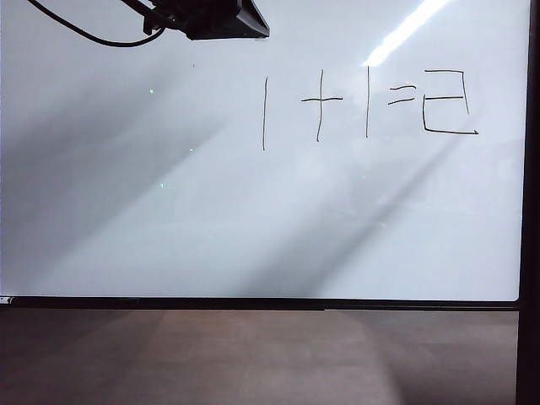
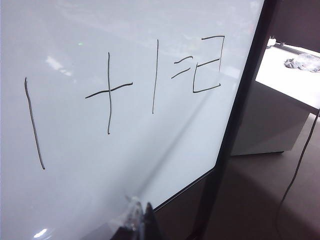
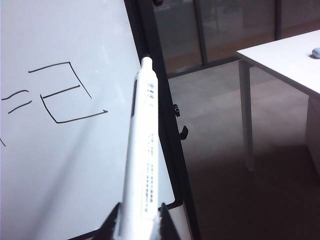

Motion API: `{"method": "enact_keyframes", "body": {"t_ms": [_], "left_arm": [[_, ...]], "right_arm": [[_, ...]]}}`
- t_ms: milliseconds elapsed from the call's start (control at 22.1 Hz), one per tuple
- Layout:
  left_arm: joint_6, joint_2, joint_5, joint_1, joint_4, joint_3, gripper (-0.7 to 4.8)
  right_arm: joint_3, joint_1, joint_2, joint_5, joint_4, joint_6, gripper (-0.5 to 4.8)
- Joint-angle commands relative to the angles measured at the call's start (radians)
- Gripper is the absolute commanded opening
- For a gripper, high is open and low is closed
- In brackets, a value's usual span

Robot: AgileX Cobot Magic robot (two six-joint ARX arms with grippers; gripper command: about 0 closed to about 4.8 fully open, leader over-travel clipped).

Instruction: Reach to the right to find the marker pen, pick it up, and write the answer to the math problem on the whiteboard.

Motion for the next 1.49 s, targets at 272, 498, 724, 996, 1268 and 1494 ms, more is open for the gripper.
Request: {"method": "enact_keyframes", "body": {"t_ms": [272,498,724,996,1268,1494], "left_arm": [[0.001,-0.003,0.001,-0.002,0.009,0.002,-0.05],[0.103,-0.056,-0.029,0.001,-0.081,0.002,-0.04],[0.211,-0.352,-0.088,0.182,-0.515,-0.016,-0.05],[0.146,-0.728,-0.048,0.521,-0.354,-0.318,-0.05],[0.029,-1.029,-0.048,0.597,-0.156,-0.719,-0.05],[-0.028,-1.175,-0.033,0.597,-0.156,-0.880,-0.05]], "right_arm": [[0.002,0.001,0.000,0.005,-0.006,-0.006,-0.06],[0.002,0.001,0.000,0.005,-0.005,-0.006,-0.06],[0.002,0.001,0.000,0.005,-0.006,-0.006,-0.06],[0.002,0.001,0.000,0.005,-0.005,-0.006,-0.06],[0.002,0.001,0.000,0.005,-0.005,-0.006,-0.06],[0.002,0.001,0.000,0.005,-0.006,-0.006,-0.06]]}}
